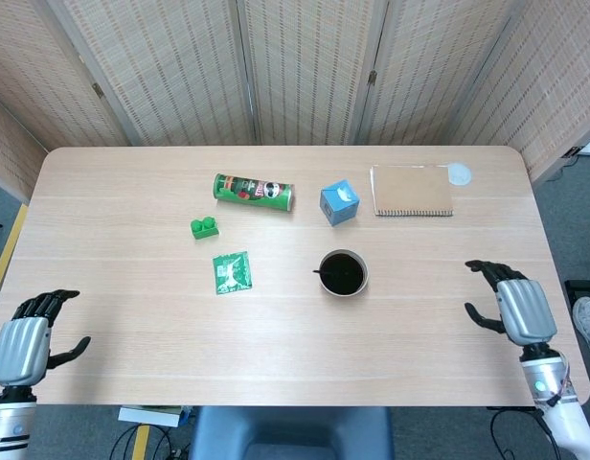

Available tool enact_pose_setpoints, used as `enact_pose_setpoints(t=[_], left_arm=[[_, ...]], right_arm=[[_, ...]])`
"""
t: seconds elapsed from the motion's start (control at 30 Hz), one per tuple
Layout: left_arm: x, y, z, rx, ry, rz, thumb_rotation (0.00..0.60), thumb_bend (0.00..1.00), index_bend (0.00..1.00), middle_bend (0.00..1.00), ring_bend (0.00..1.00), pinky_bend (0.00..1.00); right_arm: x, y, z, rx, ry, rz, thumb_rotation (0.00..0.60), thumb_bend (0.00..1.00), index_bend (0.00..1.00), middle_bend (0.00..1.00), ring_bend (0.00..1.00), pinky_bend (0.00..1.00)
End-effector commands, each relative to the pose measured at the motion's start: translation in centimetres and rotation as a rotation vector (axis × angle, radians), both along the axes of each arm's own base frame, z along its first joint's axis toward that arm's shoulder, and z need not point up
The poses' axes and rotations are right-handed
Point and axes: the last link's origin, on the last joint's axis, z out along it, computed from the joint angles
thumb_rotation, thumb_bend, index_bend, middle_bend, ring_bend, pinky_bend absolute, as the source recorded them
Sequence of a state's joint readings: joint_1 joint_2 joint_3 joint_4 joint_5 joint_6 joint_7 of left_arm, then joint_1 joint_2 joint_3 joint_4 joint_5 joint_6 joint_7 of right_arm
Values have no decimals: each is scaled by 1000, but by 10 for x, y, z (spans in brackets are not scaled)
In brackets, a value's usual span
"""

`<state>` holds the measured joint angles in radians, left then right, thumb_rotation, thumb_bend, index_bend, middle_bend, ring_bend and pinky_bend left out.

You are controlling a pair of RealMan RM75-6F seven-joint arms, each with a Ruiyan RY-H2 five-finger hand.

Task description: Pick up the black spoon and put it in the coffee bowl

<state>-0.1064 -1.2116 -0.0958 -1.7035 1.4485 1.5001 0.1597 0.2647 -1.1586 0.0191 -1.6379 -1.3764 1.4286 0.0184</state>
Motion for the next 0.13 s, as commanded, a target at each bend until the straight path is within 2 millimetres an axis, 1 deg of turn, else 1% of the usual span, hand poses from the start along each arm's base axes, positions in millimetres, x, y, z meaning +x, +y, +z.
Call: enact_pose_setpoints(t=[0.03, 0.13], left_arm=[[3, 1, -2, -3, -3, -6, 600, 231, 272, 293, 248, 269], [5, 2, -3, -3, -6, -10, 600, 231, 272, 292, 248, 268]], right_arm=[[-11, 21, 8, -23, -5, -33, 600, 207, 240, 290, 262, 386], [-17, 32, 9, -31, -5, -49, 600, 207, 237, 279, 255, 373]])
